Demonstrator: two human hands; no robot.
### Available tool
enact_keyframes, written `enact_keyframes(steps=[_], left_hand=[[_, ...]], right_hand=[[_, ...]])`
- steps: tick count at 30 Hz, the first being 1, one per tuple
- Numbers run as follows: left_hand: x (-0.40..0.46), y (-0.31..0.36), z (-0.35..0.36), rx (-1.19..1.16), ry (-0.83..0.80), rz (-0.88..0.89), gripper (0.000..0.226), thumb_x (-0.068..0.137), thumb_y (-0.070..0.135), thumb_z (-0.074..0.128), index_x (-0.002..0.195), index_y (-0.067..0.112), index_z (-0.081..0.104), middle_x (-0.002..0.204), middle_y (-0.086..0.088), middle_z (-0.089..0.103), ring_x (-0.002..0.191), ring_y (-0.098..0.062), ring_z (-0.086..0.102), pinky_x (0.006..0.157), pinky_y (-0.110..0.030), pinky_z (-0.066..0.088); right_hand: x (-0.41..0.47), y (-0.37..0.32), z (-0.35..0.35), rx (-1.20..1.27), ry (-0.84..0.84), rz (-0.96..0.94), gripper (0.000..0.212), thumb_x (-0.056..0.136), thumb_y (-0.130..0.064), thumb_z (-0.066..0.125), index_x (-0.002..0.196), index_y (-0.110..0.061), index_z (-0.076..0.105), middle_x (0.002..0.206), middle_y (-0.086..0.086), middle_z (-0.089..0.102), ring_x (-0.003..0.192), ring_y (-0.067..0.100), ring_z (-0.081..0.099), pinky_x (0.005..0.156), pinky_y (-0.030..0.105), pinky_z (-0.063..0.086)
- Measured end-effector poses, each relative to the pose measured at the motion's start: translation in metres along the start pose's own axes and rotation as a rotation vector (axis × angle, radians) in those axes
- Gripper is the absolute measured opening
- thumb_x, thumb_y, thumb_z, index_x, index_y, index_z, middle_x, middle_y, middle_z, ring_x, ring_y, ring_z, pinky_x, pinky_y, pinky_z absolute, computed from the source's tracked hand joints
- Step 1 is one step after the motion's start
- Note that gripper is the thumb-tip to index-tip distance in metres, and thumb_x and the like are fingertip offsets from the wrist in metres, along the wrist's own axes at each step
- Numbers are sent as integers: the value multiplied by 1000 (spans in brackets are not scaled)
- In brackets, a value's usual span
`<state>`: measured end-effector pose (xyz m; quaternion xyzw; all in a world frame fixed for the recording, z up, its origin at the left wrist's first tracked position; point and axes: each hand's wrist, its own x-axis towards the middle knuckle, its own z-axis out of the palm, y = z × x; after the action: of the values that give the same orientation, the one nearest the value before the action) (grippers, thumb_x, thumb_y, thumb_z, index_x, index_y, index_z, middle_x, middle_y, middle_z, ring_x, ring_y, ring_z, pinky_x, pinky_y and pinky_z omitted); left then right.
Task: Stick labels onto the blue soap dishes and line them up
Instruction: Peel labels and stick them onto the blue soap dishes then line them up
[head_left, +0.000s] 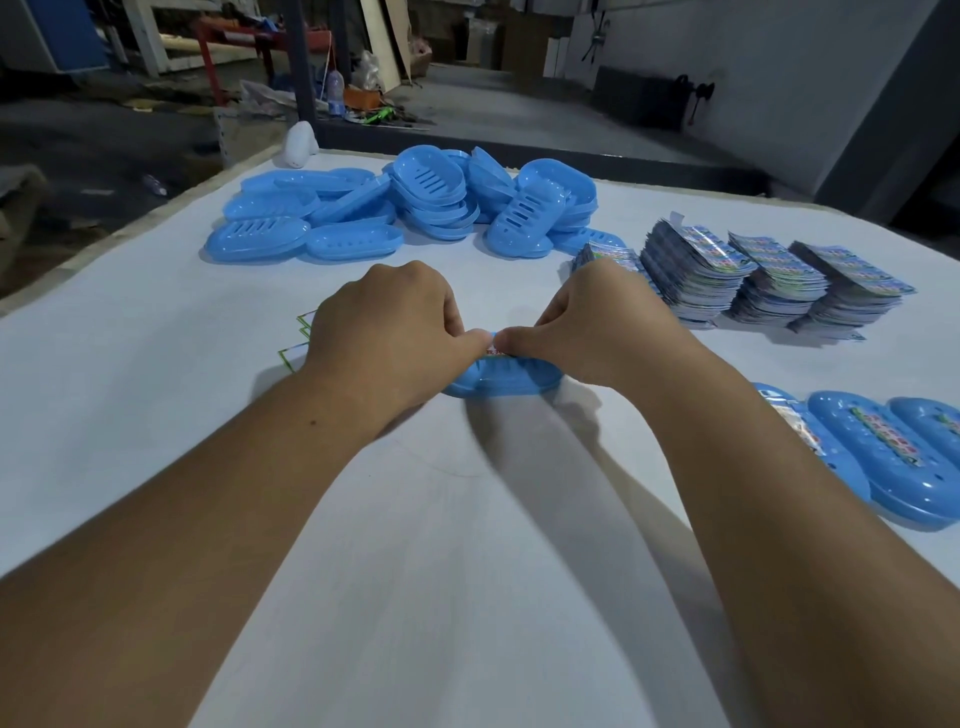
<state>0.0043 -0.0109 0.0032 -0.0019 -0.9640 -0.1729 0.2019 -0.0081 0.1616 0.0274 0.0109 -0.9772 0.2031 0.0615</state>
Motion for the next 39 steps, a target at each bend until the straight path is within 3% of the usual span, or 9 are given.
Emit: enact_keyframes(steps=[6, 10, 13, 15, 18, 23, 26, 31, 39], left_hand=[[0, -1, -2, -33, -47, -41, 30, 78, 59, 68, 70, 31, 64, 78, 13, 65, 75, -14, 60, 54, -26, 33], [1, -3, -4, -55, -97, -74, 22, 88, 52, 63, 80, 32, 63, 86, 9, 66, 82, -19, 62, 64, -32, 43], [1, -3, -4, -71, -99, -77, 17, 92, 46, 60, 87, 32, 65, 90, 7, 69, 85, -22, 63, 70, -34, 45], [0, -3, -5, -74, -101, -72, 15, 94, 44, 58, 90, 32, 65, 91, 7, 70, 86, -22, 63, 71, -34, 46], [1, -3, -6, -82, -109, -67, 14, 95, 43, 57, 92, 32, 65, 90, 7, 70, 85, -22, 63, 72, -34, 48], [1, -3, -7, -95, -80, -57, 15, 95, 43, 58, 91, 32, 66, 89, 7, 69, 83, -20, 62, 70, -33, 45], [0, -3, -6, -96, -62, -56, 16, 94, 44, 57, 89, 32, 66, 87, 8, 69, 82, -20, 63, 71, -33, 47], [0, -3, -5, -106, -84, -55, 19, 93, 48, 59, 84, 32, 64, 82, 13, 64, 83, -21, 63, 76, -36, 51], [-3, 3, -9, -121, -103, -46, 19, 93, 49, 61, 86, 32, 63, 83, 12, 64, 81, -20, 61, 73, -35, 46]], right_hand=[[1, 5, -7, 15, -27, 9, 53, 75, -57, 80, 89, -6, 77, 69, 11, 71, 57, 19, 58, 62, 35, 56], [4, 13, -9, 92, -77, 25, 37, 89, -40, 71, 91, -4, 77, 66, 11, 69, 43, 16, 50, 44, 22, 42], [6, 17, -8, 96, -22, -24, 32, 93, -38, 66, 95, -8, 76, 84, 7, 75, 66, 24, 63, 56, 25, 46], [5, 16, -7, 139, -31, -119, 30, 88, -48, 71, 97, -20, 75, 93, -6, 73, 84, 15, 66, 68, 26, 50], [-3, 9, -5, 135, -214, -279, 67, 69, -62, 79, 129, -36, 63, 121, -17, 65, 106, 4, 62, 88, 25, 50], [-10, 2, 3, 88, -258, -355, 75, 65, -47, 87, 133, -40, 58, 119, -20, 62, 98, 7, 65, 78, 23, 55], [-13, 6, 2, 5, -189, -306, 71, 67, -59, 82, 131, -38, 59, 113, -15, 63, 94, 11, 60, 69, 20, 44], [-34, 23, -9, -109, -85, -125, 82, 61, -82, 68, 129, -38, 58, 110, -12, 54, 103, 17, 56, 85, 35, 48], [-91, 66, -20, -238, 73, 132, 74, 71, -83, 56, 128, -36, 56, 121, -1, 56, 115, 29, 48, 92, 41, 39]])
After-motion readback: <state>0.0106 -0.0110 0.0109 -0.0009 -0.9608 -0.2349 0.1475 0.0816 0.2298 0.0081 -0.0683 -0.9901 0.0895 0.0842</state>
